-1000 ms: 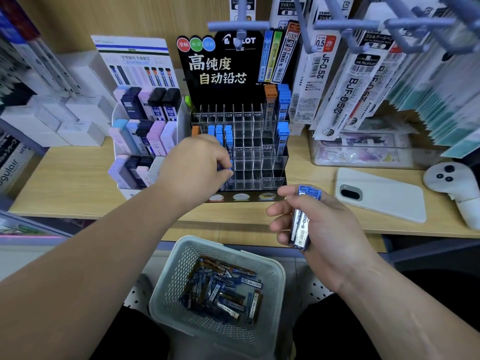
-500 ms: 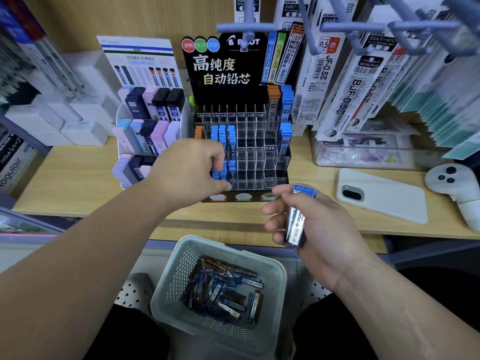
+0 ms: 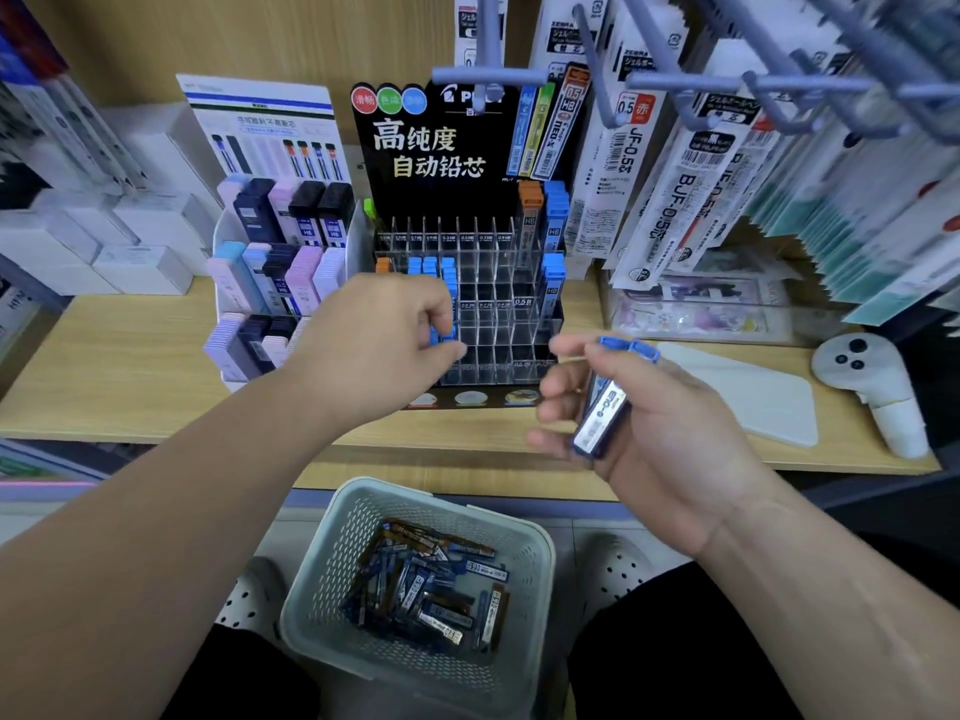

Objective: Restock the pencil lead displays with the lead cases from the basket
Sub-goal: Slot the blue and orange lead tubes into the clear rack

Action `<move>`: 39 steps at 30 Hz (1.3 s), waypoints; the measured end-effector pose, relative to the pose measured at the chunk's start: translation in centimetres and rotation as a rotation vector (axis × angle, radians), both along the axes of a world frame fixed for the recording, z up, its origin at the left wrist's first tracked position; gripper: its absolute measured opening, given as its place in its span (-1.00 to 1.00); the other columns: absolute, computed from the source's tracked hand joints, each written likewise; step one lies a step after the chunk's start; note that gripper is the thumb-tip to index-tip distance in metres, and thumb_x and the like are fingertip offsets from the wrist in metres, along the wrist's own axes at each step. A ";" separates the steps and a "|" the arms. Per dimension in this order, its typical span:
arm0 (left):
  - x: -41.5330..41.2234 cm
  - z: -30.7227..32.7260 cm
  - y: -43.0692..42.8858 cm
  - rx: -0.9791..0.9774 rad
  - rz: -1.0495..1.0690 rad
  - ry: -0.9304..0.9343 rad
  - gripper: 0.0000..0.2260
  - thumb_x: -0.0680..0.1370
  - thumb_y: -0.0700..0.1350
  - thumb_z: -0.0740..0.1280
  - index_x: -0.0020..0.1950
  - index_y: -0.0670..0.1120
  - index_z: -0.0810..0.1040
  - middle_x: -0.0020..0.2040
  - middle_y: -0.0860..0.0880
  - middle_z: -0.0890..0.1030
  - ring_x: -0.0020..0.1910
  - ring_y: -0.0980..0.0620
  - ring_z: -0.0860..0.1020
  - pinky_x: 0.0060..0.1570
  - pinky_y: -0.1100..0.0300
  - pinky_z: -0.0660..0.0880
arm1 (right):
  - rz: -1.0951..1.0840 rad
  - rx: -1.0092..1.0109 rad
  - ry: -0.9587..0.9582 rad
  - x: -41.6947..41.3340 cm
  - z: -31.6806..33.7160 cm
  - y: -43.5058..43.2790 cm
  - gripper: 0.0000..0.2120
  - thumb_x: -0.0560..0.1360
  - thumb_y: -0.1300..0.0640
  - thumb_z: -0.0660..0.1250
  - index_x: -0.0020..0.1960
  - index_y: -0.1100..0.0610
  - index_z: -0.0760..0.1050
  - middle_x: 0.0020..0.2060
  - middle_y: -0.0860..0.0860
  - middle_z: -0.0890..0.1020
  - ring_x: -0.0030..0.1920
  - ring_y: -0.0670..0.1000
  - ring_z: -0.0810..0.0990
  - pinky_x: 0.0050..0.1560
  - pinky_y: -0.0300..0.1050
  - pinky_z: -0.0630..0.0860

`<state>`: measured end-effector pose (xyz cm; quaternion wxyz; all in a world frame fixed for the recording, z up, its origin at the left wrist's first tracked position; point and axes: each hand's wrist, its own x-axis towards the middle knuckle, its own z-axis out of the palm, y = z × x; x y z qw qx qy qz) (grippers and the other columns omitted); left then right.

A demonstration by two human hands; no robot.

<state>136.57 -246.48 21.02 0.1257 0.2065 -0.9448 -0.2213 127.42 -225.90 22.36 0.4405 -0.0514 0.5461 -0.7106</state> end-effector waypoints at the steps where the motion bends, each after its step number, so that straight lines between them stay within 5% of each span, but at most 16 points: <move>1: -0.2 0.3 0.8 0.105 0.005 0.047 -0.84 0.47 0.01 0.49 -0.22 0.01 0.56 -0.38 0.08 0.56 -0.40 0.19 0.47 -0.26 0.11 0.53 | -0.003 -0.024 0.012 -0.6 0.3 -0.2 -0.77 0.66 0.15 0.20 0.09 0.19 0.62 -0.22 0.13 0.64 -0.23 0.08 0.63 -0.05 0.11 0.67; 4: -0.5 1.2 3.8 0.611 -0.007 0.083 -0.84 0.52 0.03 0.43 -0.20 0.00 0.64 -0.30 0.02 0.65 -0.44 0.14 0.48 -0.33 0.15 0.48 | 0.029 -0.062 0.100 -2.4 1.3 -1.5 -0.74 0.66 0.12 0.18 0.06 0.14 0.64 -0.10 0.10 0.69 -0.01 0.06 0.66 0.18 0.12 0.57; 8: -0.7 1.1 6.2 0.989 -0.075 0.051 -0.85 0.63 -0.07 0.31 -0.07 -0.04 0.65 -0.19 0.05 0.67 -0.37 -0.02 0.54 -0.41 0.17 0.39 | 0.133 -0.117 0.135 -2.6 1.1 -3.2 -0.75 0.57 0.09 0.24 0.11 0.14 0.63 0.04 0.10 0.70 0.11 0.00 0.65 0.05 -0.02 0.57; 13: -0.7 0.3 6.3 1.040 0.001 0.082 -0.82 0.64 -0.19 0.28 -0.13 -0.17 0.59 -0.30 0.02 0.61 -0.42 -0.04 0.51 -0.45 0.19 0.32 | 0.159 0.019 0.259 -2.2 -0.2 -3.9 -0.74 0.60 0.08 0.28 0.18 0.14 0.65 0.01 0.06 0.71 -0.01 0.02 0.67 0.03 0.05 0.59; 15: -0.7 0.2 6.0 1.034 0.053 0.096 -0.83 0.64 -0.17 0.29 -0.10 -0.17 0.60 -0.27 -0.02 0.66 -0.44 -0.02 0.49 -0.45 0.19 0.29 | 0.154 0.167 0.439 -2.8 0.4 -4.1 -0.79 0.67 0.08 0.23 0.13 0.06 0.64 -0.26 -0.04 0.68 -0.26 -0.02 0.63 -0.23 -0.11 0.59; 17: -0.8 0.1 5.7 1.021 0.106 0.105 -0.86 0.63 -0.16 0.30 -0.05 -0.12 0.64 -0.22 -0.06 0.69 -0.45 0.00 0.48 -0.45 0.19 0.28 | 0.103 0.272 0.548 -3.9 0.7 -4.0 -0.80 0.69 0.07 0.22 0.01 0.02 0.61 -0.47 -0.12 0.50 -0.43 -0.01 0.43 -0.47 -0.18 0.39; 20: -0.8 0.0 5.6 0.997 0.108 0.093 -0.86 0.62 -0.17 0.31 -0.05 -0.11 0.66 -0.22 -0.06 0.70 -0.46 0.00 0.46 -0.48 0.27 0.31 | 0.139 0.338 0.623 -5.2 0.7 -3.3 -0.79 0.67 0.06 0.24 -0.07 0.06 0.58 -0.42 -0.03 0.39 -0.35 0.04 0.29 -0.35 -0.07 0.25; 23: -1.0 -0.2 5.9 0.987 0.092 0.098 -0.85 0.62 -0.18 0.32 -0.09 -0.12 0.65 -0.28 -0.06 0.68 -0.50 0.02 0.41 -0.52 0.37 0.32 | 0.196 0.331 0.676 -5.3 0.8 -2.7 -0.81 0.66 0.08 0.27 -0.10 0.06 0.55 -0.33 0.10 0.36 -0.30 0.07 0.31 -0.31 -0.02 0.34; 26: -1.3 -0.2 6.0 0.917 0.045 0.054 -0.81 0.62 -0.14 0.32 -0.17 -0.13 0.64 -0.36 0.02 0.65 -0.51 0.04 0.42 -0.45 0.33 0.37 | 0.244 0.319 0.706 -5.2 0.6 -2.6 -0.82 0.65 0.13 0.29 -0.13 0.03 0.54 -0.34 0.12 0.36 -0.35 0.07 0.33 -0.41 -0.08 0.41; 30: -1.4 -0.1 5.4 0.641 0.019 0.055 -0.89 0.53 0.05 0.41 -0.06 0.05 0.67 -0.16 0.12 0.70 -0.39 0.19 0.52 -0.29 0.22 0.46 | 0.168 0.317 0.759 -6.2 0.5 -2.5 -0.85 0.63 0.13 0.34 -0.13 0.03 0.55 -0.41 0.00 0.43 -0.46 -0.02 0.28 -0.44 -0.12 0.27; 32: -1.0 0.2 3.9 0.227 0.050 0.086 -0.69 0.48 0.22 0.40 0.14 0.11 0.64 0.00 0.17 0.65 -0.23 0.22 0.51 -0.07 0.17 0.48 | 0.043 0.373 0.885 -7.8 0.8 -2.4 -0.90 0.61 0.11 0.37 -0.08 0.03 0.58 -0.33 0.02 0.49 -0.45 -0.06 0.35 -0.39 -0.10 0.33; 34: -0.7 0.7 2.0 -0.116 0.084 0.159 -0.49 0.45 0.30 0.35 0.25 0.00 0.60 0.12 0.01 0.61 0.03 0.00 0.54 0.13 0.08 0.45 | -0.045 0.410 1.004 -9.2 0.9 -2.2 -0.94 0.61 0.12 0.38 -0.04 0.03 0.58 -0.24 0.10 0.56 -0.42 -0.05 0.45 -0.36 -0.05 0.45; 37: 0.0 0.8 -0.7 -0.301 0.140 0.098 -0.22 0.33 0.45 0.27 0.34 -0.07 0.53 0.21 -0.14 0.54 0.20 -0.23 0.47 0.27 -0.10 0.39 | -0.026 0.471 1.161 -9.7 0.6 -2.3 -0.97 0.60 0.11 0.38 0.01 0.00 0.59 -0.21 -0.02 0.59 -0.28 -0.07 0.54 -0.19 -0.16 0.51; 39: 0.3 0.5 -1.2 -0.348 0.156 -0.031 -0.07 0.25 0.54 0.21 0.39 -0.08 0.46 0.28 -0.14 0.49 0.24 -0.25 0.45 0.29 -0.17 0.38 | 0.031 0.509 1.239 -9.3 0.2 -2.8 -0.96 0.60 0.10 0.38 0.03 -0.01 0.60 -0.24 -0.15 0.54 -0.29 -0.23 0.48 -0.27 -0.37 0.39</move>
